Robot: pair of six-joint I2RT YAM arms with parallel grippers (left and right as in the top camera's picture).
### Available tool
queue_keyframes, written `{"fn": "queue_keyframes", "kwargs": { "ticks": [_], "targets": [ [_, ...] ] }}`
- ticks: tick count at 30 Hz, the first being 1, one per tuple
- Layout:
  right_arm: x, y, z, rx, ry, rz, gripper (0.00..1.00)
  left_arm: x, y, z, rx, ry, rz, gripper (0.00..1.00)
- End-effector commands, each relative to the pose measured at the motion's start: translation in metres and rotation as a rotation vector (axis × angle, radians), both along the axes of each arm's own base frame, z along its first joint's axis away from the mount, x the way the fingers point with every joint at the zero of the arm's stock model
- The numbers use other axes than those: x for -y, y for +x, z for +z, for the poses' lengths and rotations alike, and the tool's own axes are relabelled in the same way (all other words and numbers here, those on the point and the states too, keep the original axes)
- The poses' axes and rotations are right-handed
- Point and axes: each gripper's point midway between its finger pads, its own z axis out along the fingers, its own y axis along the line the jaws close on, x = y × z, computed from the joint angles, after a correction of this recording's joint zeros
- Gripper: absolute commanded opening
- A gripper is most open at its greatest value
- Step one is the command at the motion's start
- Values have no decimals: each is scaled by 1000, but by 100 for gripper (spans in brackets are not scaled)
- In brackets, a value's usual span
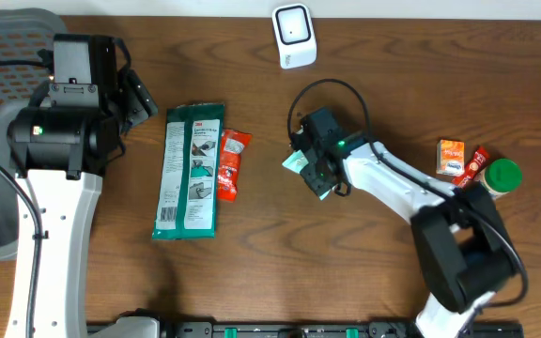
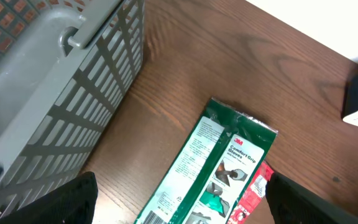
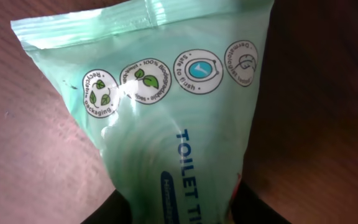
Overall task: Scan the item barcode
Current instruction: 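Carry the wipes packet up toward the white scanner, then hold the wipes packet in front of the scanner face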
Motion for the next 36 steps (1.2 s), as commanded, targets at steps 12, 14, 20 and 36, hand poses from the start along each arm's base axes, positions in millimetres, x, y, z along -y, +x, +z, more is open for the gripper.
{"fn": "queue_keyframes", "kwargs": {
  "ticks": [12, 14, 20, 36],
  "targets": [
    [10, 12, 210, 249, 246, -247, 21, -3, 1, 5, 9, 11, 10, 87],
    [9, 19, 268, 292, 275, -252, 21, -3, 1, 5, 10, 11, 10, 87],
    [-8, 51, 324, 365, 331, -254, 20, -3, 1, 5, 10, 11, 10, 87],
    [-54, 207, 222, 481, 289, -320, 21, -3, 1, 5, 10, 11, 10, 87]
  ]
}}
